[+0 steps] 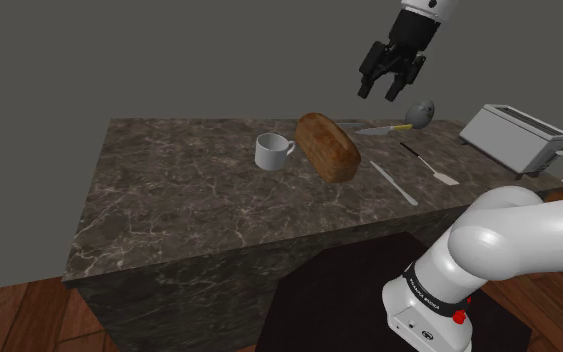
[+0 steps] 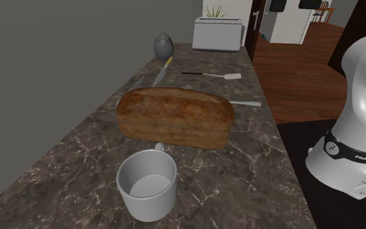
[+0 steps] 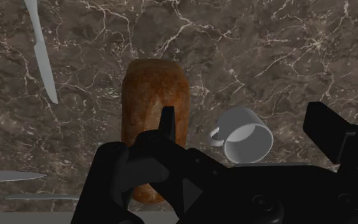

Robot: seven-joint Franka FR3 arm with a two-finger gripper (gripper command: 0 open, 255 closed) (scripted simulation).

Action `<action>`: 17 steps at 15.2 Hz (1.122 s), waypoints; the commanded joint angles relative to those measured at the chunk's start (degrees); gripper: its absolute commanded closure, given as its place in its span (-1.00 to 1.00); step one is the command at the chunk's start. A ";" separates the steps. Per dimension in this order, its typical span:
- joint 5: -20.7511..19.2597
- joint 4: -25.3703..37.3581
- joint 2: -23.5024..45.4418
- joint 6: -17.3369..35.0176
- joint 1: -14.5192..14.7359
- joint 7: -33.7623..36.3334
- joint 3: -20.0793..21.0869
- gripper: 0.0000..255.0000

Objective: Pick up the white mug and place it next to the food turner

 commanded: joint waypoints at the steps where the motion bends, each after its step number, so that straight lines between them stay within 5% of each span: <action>1: 0.00 0.00 0.00 0.00 0.00 0.00 0.00 -1.00; 17: -2.43 6.09 30.41 22.31 1.15 10.54 10.59 -1.00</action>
